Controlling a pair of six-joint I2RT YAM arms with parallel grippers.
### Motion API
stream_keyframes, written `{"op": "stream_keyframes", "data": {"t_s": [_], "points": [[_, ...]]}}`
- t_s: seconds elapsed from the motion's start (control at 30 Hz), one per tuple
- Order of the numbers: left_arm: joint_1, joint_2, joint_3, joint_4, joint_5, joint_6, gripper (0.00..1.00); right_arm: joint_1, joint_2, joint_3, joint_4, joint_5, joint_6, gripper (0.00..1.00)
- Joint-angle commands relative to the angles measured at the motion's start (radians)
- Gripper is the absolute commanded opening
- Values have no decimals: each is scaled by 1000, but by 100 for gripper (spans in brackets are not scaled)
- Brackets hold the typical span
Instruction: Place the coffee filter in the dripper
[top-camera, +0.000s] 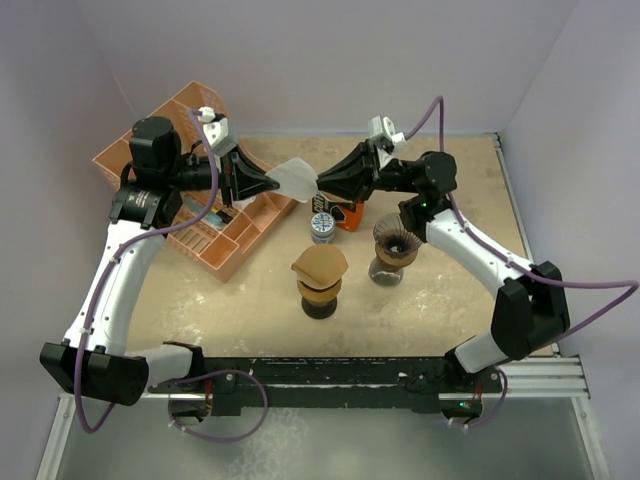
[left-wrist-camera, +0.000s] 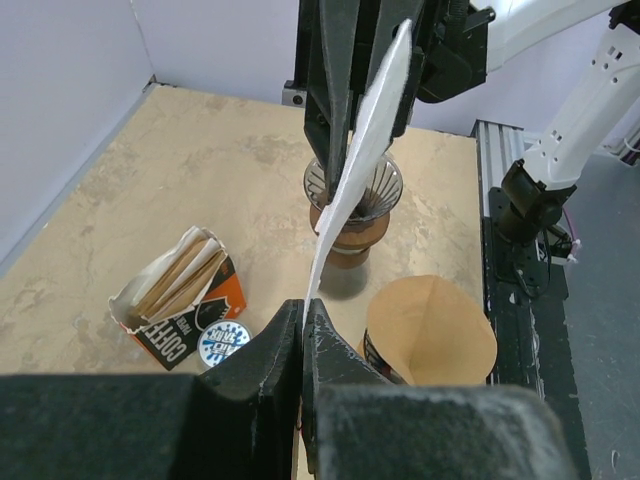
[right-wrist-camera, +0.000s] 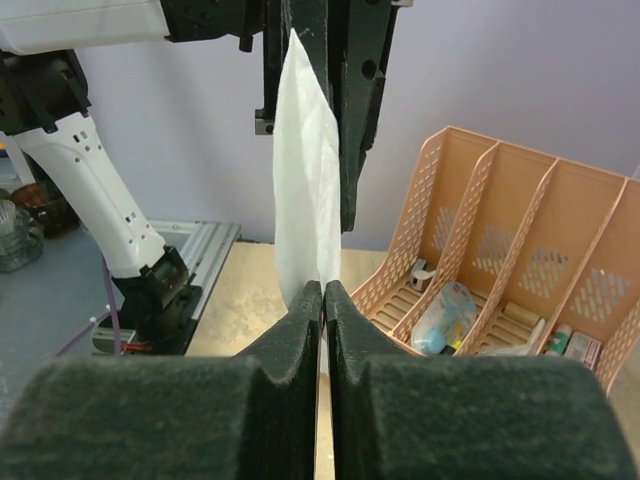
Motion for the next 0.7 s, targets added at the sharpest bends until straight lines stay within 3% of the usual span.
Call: {"op": "stream_keyframes", "data": {"t_s": [0.0, 0.17, 0.27, 0.4, 0.57, 0.67], "points": [[-6, -3, 21, 42, 8, 25, 0, 3, 12, 11, 77, 14, 39, 2], [-6, 0, 31, 38, 5, 23, 4, 2, -23, 11, -26, 20, -30, 0], [-6, -1, 41, 29, -8, 19, 14, -1, -57, 9, -87, 34, -85, 0], [-4, 1, 89, -18, -45, 31, 35, -19, -106, 42, -310, 68, -257, 0], [-4, 14, 158, -89, -174, 54, 46, -80, -200, 74, -603, 107, -477, 0], [-4, 22, 183, -132, -228, 81, 59, -147, -262, 77, -721, 110, -564, 0]]}}
